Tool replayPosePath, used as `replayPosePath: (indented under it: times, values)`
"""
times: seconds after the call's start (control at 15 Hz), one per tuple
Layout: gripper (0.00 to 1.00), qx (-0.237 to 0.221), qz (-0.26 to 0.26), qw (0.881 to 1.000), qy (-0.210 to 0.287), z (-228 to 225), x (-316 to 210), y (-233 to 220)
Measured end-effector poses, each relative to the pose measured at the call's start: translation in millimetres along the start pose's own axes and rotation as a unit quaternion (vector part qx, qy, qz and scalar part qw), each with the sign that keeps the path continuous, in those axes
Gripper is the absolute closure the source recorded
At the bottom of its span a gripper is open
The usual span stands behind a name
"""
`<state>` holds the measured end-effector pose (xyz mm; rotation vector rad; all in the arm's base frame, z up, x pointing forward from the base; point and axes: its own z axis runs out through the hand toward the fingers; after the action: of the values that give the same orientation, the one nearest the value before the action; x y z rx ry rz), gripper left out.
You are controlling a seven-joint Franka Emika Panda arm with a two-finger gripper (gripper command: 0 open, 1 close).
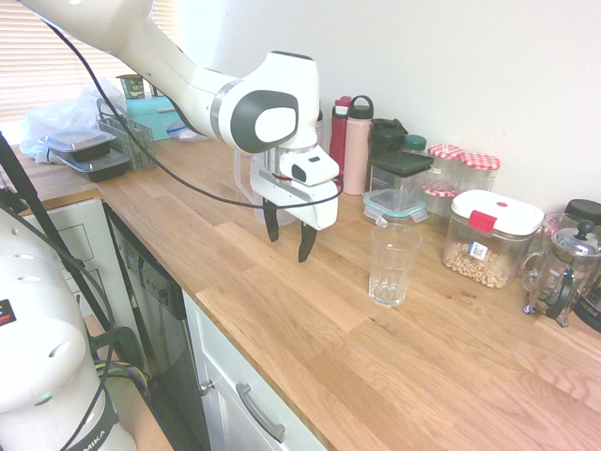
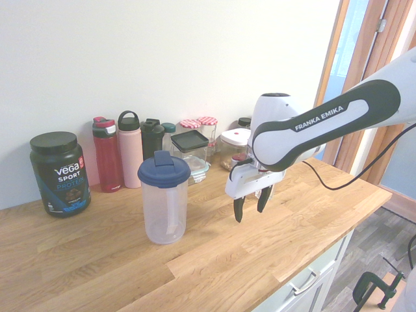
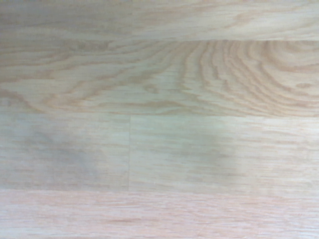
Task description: Pour me some water
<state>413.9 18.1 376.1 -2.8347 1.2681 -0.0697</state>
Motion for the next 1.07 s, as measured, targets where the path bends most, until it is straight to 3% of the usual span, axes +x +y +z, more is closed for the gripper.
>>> replayPosePath:
  times: [0.33,0.67,1.07]
  values:
    - [0.00,-0.011,0.008,1.000,-0.009,-15,-17,-3]
    - [0.00,-0.002,0.024,1.000,0.017,-90,-104,-10]
    - [0.00,0.042,0.033,0.996,0.072,-115,-191,-71]
